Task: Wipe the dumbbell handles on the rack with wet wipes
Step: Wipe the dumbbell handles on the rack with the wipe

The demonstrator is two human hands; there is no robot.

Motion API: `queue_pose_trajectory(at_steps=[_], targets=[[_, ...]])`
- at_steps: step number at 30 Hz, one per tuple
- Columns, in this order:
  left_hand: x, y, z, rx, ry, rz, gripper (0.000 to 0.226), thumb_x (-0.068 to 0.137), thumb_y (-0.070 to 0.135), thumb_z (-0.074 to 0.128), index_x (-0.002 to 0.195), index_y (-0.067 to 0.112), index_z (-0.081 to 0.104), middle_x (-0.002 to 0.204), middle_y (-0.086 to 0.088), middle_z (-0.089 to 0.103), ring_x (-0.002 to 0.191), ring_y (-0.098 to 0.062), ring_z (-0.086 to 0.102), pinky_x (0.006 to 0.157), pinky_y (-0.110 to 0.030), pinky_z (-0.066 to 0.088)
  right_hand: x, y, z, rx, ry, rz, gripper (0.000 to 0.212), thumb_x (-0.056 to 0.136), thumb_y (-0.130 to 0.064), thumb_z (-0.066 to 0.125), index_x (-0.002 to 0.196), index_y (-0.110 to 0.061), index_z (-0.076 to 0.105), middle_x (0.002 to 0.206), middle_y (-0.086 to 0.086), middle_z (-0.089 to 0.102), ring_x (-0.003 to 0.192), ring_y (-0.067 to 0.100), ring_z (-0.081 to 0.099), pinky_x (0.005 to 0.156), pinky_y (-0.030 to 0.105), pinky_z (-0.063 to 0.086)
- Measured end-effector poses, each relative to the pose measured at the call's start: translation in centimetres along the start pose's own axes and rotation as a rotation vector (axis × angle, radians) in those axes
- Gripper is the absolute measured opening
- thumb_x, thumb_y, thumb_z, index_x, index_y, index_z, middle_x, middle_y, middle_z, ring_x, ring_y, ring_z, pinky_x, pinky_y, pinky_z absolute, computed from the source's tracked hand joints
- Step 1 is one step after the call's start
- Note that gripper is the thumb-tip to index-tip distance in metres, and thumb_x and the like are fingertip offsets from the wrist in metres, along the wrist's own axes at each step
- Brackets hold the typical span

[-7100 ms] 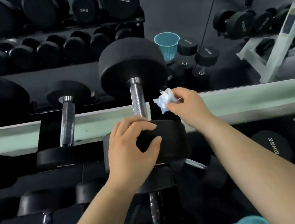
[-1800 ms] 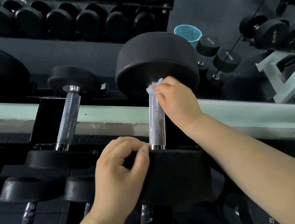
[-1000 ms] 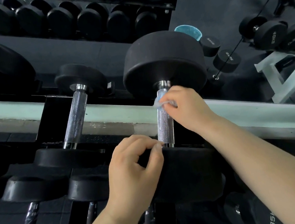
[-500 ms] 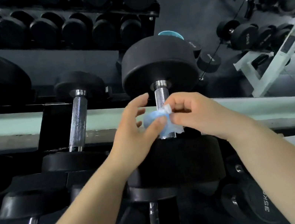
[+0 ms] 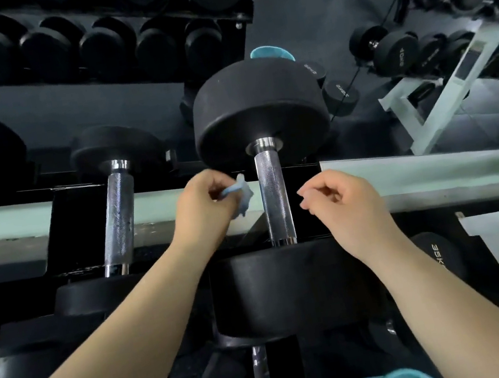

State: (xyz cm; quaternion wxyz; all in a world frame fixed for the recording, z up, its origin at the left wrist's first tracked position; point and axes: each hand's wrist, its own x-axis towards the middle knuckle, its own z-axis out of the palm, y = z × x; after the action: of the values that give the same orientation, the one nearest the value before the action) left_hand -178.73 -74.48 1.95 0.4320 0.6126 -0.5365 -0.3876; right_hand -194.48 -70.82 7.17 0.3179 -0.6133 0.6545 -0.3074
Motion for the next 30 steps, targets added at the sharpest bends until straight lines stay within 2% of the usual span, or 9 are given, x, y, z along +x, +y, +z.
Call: queue_pose_trajectory(at_steps=[5, 7, 9, 11, 14, 21, 26, 28, 30], targets=[[2.7, 1.0, 2.6, -0.040, -0.097, 0.032, 0.027, 0.081, 0.012, 0.063, 0.060, 0.024, 0.053, 0.059, 0.008, 0.054, 0.052, 0.000, 0.049, 0.057, -0.011, 0.039, -0.1, 0.0, 0.0, 0.053, 0.054, -0.009, 0.022, 0.084, -0.011, 0.051, 0.067, -0.022, 0.059, 0.068, 0.002, 0.063, 0.071, 0.015, 0.057, 0.063, 0.022, 0.046], [3.1, 0.8, 3.0, -0.121, -0.120, -0.052, 0.026, 0.087, 0.022, 0.059, 0.065, 0.009, 0.062, 0.060, -0.002, 0.055, 0.058, -0.011, 0.046, 0.061, -0.021, 0.039, -0.1, 0.1, 0.1, 0.045, 0.061, -0.003, 0.020, 0.084, -0.011, 0.052, 0.068, -0.020, 0.061, 0.066, 0.001, 0.062, 0.070, 0.015, 0.057, 0.063, 0.023, 0.046], [3.1, 0.3, 2.6, -0.224, -0.155, -0.124, 0.030, 0.088, 0.019, 0.057, 0.074, -0.006, 0.065, 0.062, -0.008, 0.055, 0.064, -0.013, 0.047, 0.064, -0.025, 0.040, 0.0, 0.1, 0.0, 0.032, 0.063, 0.002, 0.019, 0.084, -0.011, 0.051, 0.069, -0.017, 0.061, 0.065, 0.002, 0.062, 0.070, 0.015, 0.057, 0.062, 0.024, 0.046], [2.7, -0.1, 1.8, -0.209, -0.313, -0.102, 0.018, 0.081, 0.008, 0.065, 0.064, 0.002, 0.065, 0.053, 0.002, 0.058, 0.055, -0.004, 0.049, 0.058, -0.017, 0.044, -0.1, 0.1, 0.1, 0.028, 0.056, 0.005, 0.019, 0.084, -0.011, 0.052, 0.069, -0.018, 0.061, 0.065, -0.001, 0.062, 0.070, 0.013, 0.057, 0.060, 0.020, 0.045], [1.8, -0.2, 1.2, -0.063, -0.523, -0.053, 0.024, 0.072, 0.003, 0.072, 0.059, 0.019, 0.061, 0.058, 0.008, 0.058, 0.048, 0.007, 0.048, 0.054, -0.006, 0.041, -0.2, 0.1, 0.1, 0.025, 0.070, 0.002, 0.018, 0.082, -0.010, 0.053, 0.070, -0.020, 0.061, 0.065, -0.005, 0.062, 0.068, 0.009, 0.056, 0.059, 0.014, 0.043], [3.2, 0.6, 1.9, -0.119, -0.274, -0.004, 0.027, 0.076, 0.001, 0.069, 0.063, 0.020, 0.056, 0.065, 0.008, 0.056, 0.048, 0.012, 0.050, 0.053, -0.002, 0.039, -0.3, 0.0, 0.2, -0.004, 0.064, 0.005, 0.017, 0.084, -0.012, 0.051, 0.071, -0.018, 0.061, 0.065, -0.002, 0.062, 0.068, 0.015, 0.056, 0.059, 0.023, 0.043], [1.9, -0.6, 1.6, -0.119, -0.435, -0.137, 0.023, 0.075, 0.007, 0.071, 0.065, 0.019, 0.054, 0.063, 0.007, 0.055, 0.050, 0.003, 0.049, 0.048, -0.006, 0.039, -0.3, 0.0, 0.2, 0.011, 0.074, 0.005, 0.018, 0.084, -0.011, 0.052, 0.071, -0.017, 0.062, 0.064, -0.001, 0.062, 0.070, 0.015, 0.057, 0.060, 0.023, 0.045], [1.1, -1.1, 1.2, -0.106, -0.508, -0.180, 0.022, 0.076, 0.008, 0.070, 0.063, 0.019, 0.057, 0.054, 0.011, 0.056, 0.045, 0.007, 0.048, 0.048, -0.006, 0.039, -0.3, 0.0, 0.2, 0.006, 0.072, 0.000, 0.018, 0.084, -0.011, 0.052, 0.071, -0.016, 0.062, 0.065, 0.000, 0.062, 0.069, 0.016, 0.057, 0.059, 0.023, 0.044], [1.1, -1.1, 1.2, -0.129, -0.483, -0.185, 0.023, 0.079, 0.007, 0.067, 0.061, 0.018, 0.057, 0.043, 0.013, 0.054, 0.041, 0.006, 0.046, 0.046, -0.007, 0.038, -0.2, 0.0, 0.2, 0.015, 0.068, 0.002, 0.018, 0.083, -0.011, 0.051, 0.070, -0.016, 0.062, 0.065, 0.001, 0.063, 0.070, 0.017, 0.057, 0.060, 0.023, 0.044]])
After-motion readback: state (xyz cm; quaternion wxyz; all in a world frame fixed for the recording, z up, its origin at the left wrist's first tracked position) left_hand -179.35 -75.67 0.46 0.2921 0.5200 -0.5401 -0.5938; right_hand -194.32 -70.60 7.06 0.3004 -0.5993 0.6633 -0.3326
